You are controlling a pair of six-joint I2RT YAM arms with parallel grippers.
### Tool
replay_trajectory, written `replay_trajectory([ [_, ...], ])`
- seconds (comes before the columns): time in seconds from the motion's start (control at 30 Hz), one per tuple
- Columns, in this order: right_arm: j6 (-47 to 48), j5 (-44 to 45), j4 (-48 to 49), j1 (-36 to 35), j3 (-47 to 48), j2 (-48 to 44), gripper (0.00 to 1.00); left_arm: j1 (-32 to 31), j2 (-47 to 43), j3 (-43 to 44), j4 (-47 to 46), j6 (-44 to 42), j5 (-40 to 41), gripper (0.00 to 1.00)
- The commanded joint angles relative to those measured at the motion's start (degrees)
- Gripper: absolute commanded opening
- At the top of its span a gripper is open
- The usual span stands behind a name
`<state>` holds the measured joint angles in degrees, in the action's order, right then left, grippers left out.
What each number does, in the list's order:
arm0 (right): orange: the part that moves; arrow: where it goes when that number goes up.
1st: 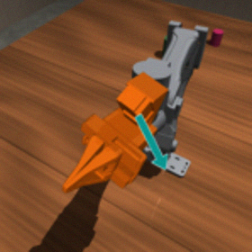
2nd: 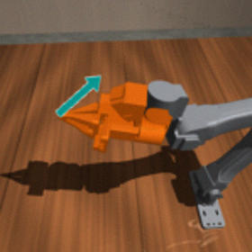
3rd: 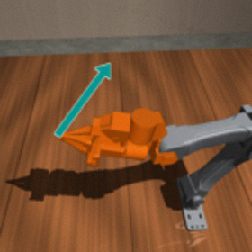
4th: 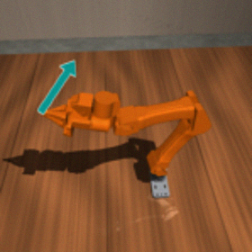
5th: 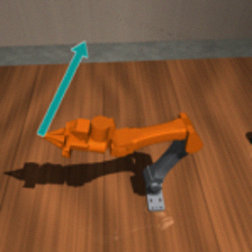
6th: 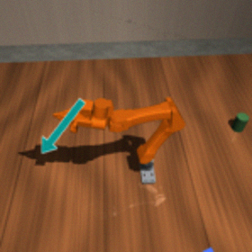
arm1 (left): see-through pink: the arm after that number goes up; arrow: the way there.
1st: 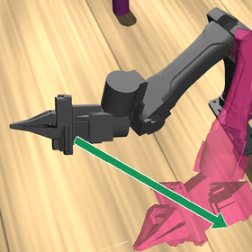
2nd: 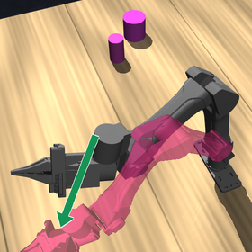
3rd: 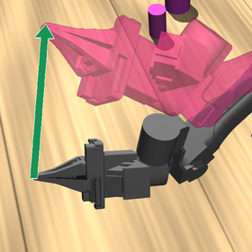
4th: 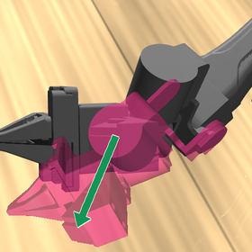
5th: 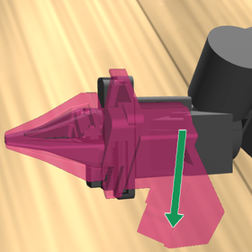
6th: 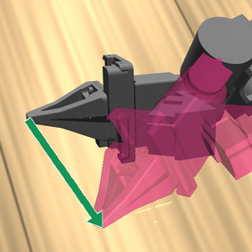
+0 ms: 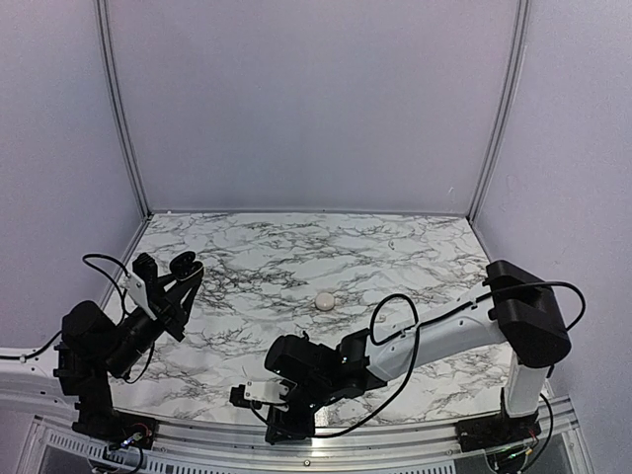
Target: Insert the wireless bluetooth earbuds into the charging case
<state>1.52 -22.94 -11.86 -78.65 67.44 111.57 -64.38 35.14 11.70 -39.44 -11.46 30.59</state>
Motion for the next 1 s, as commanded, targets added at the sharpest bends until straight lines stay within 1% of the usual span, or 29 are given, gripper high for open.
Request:
replay_trajectory([
  [0.0, -0.56, 1.68, -2.30, -1.32, 1.94, 1.08, 0.41, 0.40, -0.95, -0.54, 0.33, -0.05, 0.72, 0.00],
  [0.27, 1.30, 4.74, -4.61, -3.48, 3.28, 2.11, 0.40, 0.40, -0.84, -0.25, 0.33, -0.58, 0.26, 0.00],
  [0.43, 2.11, 6.73, -4.90, -3.65, 2.69, 2.36, 0.38, 0.48, -0.67, -0.38, 0.33, -0.67, 0.44, 0.00],
  [0.57, 2.79, 7.29, -4.05, -3.61, 1.81, 2.19, 0.35, 0.48, -0.81, 0.22, 0.41, -0.94, 0.27, 0.00],
  [0.63, 3.32, 7.27, -3.27, -3.63, 1.18, 2.20, 0.31, 0.48, -1.27, 0.33, 0.49, -1.12, 0.13, 0.00],
  [0.97, 4.50, 8.79, -2.57, -3.61, 0.44, 2.09, 0.27, 0.48, -1.18, 0.16, 0.51, -1.53, 0.26, 0.00],
])
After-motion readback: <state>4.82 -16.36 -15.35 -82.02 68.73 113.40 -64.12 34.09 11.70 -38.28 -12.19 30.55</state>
